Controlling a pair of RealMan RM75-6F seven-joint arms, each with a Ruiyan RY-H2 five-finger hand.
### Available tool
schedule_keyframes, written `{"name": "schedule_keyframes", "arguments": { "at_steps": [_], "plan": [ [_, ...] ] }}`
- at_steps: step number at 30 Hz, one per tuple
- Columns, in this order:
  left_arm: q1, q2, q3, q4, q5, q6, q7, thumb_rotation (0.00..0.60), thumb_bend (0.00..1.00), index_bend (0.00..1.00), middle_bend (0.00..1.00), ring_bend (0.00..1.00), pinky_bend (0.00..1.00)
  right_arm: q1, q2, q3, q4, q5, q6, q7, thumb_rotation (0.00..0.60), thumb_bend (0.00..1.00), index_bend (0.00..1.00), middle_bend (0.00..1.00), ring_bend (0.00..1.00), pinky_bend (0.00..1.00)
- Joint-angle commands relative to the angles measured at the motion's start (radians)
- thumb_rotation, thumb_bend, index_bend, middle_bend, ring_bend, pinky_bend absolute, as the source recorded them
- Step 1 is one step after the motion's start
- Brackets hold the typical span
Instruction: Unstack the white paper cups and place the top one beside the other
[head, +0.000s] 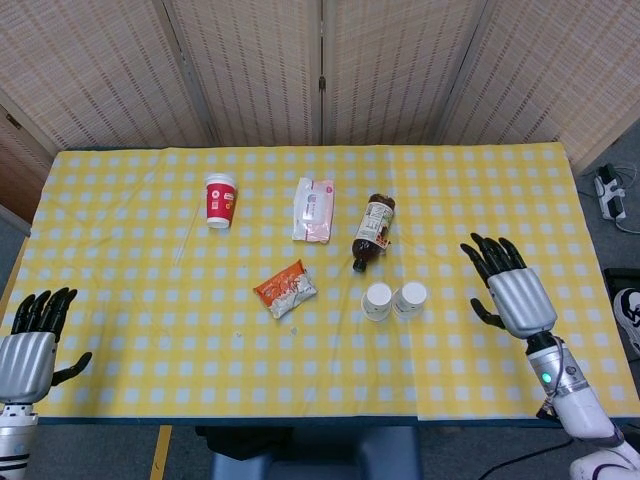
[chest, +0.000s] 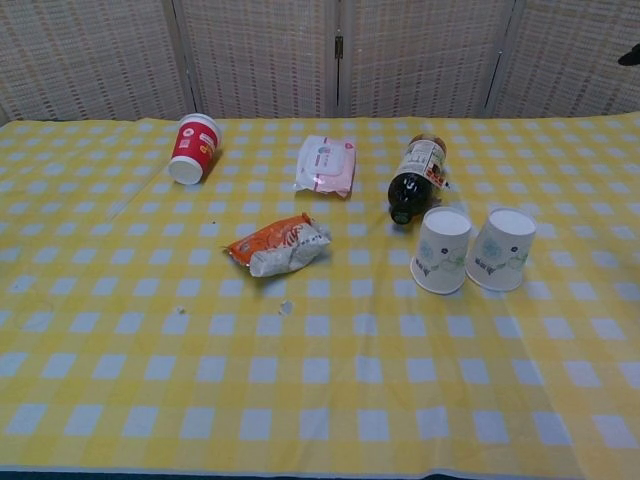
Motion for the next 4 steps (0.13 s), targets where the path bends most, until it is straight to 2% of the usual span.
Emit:
{"name": "schedule_keyframes", "arguments": {
  "at_steps": [1, 4],
  "plan": [
    [0.002, 0.001, 0.002, -0.019, 0.01, 0.01, 0.021, 0.6, 0.26, 0.07, 0.11, 0.07, 0.0, -0.076, 0.019, -0.029, 0.008, -0.051, 0.08, 0.023, 0.6, 0.4, 0.0, 0.0, 0.0, 0.0],
    [0.003, 0.0, 0.004, -0.035, 0.019, 0.017, 0.031, 0.6, 0.26, 0.07, 0.11, 0.07, 0.0, -0.118, 0.021, -0.038, 0.012, -0.079, 0.12, 0.039, 0.6, 0.4, 0.0, 0.0, 0.0, 0.0]
  ]
}}
